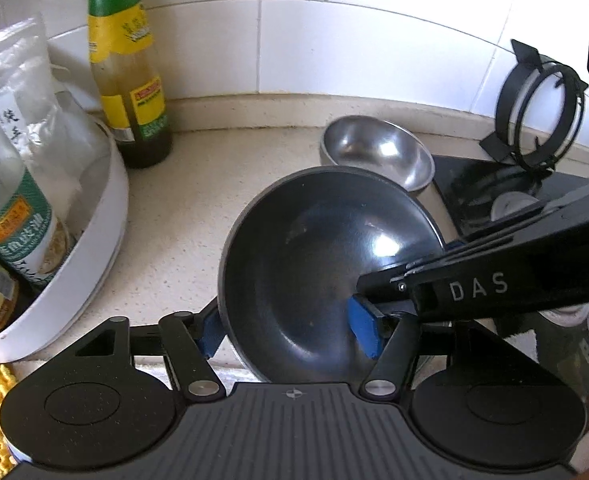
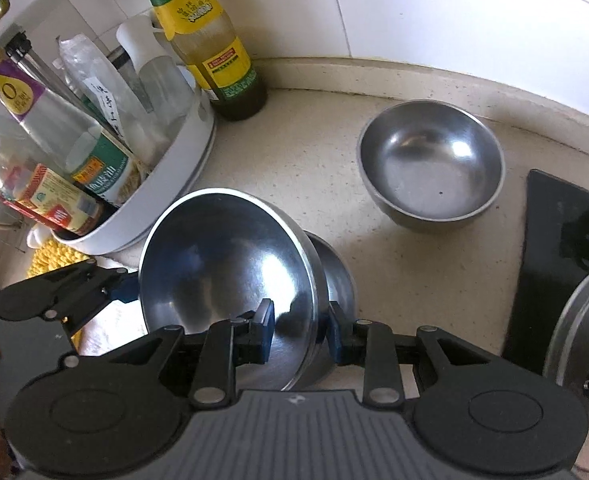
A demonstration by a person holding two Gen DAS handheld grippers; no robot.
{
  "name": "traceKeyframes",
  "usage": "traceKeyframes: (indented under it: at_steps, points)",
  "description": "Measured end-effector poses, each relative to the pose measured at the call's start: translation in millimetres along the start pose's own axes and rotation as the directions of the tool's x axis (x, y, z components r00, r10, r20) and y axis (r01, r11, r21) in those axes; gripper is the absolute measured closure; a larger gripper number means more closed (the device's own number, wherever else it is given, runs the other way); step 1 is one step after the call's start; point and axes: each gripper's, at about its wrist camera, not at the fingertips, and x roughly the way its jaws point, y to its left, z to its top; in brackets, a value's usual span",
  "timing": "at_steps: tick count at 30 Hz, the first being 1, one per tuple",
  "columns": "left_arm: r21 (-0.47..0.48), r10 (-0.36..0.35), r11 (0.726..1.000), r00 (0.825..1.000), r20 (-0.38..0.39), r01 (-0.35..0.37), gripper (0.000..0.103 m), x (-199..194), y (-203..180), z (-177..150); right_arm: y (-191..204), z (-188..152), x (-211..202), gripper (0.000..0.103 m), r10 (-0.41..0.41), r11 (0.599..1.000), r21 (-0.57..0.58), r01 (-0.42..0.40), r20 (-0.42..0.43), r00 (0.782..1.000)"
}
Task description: Organize plates and bowls
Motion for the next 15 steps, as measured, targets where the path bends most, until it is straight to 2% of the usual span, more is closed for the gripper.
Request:
traceKeyframes:
  at_steps: [9, 15]
  points:
    - [0.002, 0.006, 1.000, 0.997, 0.072, -0.006, 0.031, -11.5, 14.7, 21.1, -15.3, 12.3, -31.6, 0.047, -0.053, 0.999, 0.004, 0.053, 0.097, 0.994]
    - [-0.015, 0.009, 1.000, 0.996, 0.093, -0.007, 0.029, -7.3, 20.7, 47.8, -48.1, 29.3, -45.3, 0.046, -0.104, 0.992, 0.082, 0.092, 0.145, 0.984]
